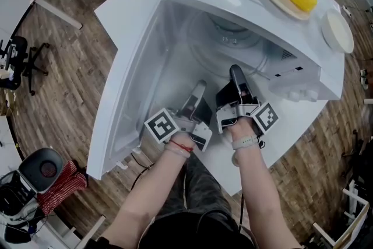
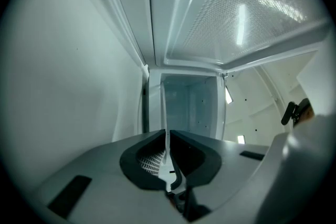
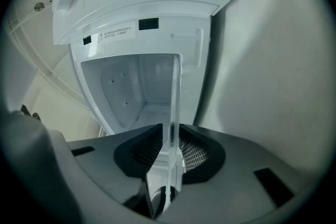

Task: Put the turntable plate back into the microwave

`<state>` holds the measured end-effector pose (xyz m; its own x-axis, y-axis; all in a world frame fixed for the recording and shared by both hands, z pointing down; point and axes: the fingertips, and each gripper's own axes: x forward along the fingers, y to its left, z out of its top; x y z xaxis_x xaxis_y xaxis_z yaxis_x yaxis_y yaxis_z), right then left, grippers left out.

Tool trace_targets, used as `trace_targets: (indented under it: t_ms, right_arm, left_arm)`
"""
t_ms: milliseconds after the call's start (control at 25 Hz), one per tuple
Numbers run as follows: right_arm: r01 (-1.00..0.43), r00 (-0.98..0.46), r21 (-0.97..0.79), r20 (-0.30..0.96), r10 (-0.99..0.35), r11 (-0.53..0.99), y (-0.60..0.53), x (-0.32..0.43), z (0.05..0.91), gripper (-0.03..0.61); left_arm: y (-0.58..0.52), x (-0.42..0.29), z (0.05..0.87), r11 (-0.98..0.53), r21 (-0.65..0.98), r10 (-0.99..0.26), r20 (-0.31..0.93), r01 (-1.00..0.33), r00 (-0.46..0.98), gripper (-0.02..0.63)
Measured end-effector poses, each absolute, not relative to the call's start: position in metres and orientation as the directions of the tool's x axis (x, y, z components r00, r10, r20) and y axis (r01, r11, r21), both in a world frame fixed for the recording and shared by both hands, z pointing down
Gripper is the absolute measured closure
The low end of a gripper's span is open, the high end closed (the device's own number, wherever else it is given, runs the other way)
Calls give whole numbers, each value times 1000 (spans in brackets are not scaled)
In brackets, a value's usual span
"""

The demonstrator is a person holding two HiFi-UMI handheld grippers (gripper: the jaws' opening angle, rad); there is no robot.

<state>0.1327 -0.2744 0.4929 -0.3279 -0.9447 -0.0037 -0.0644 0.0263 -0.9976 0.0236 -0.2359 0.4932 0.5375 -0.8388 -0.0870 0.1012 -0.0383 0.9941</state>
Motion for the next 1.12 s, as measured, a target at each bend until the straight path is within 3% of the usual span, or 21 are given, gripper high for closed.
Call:
trace_targets:
  t_ms: [440, 1120]
  right_arm:
    - [-89, -419, -996, 25, -908, 14, -264, 114, 498, 488]
    - [-27, -345, -1000, 9, -939, 1, -288, 130, 498, 523]
  left_arm:
    - [-244, 36, 489, -85, 995, -792, -96, 48, 603, 582]
    - [-241, 34, 494, -64, 995, -795, -94, 73, 599, 583]
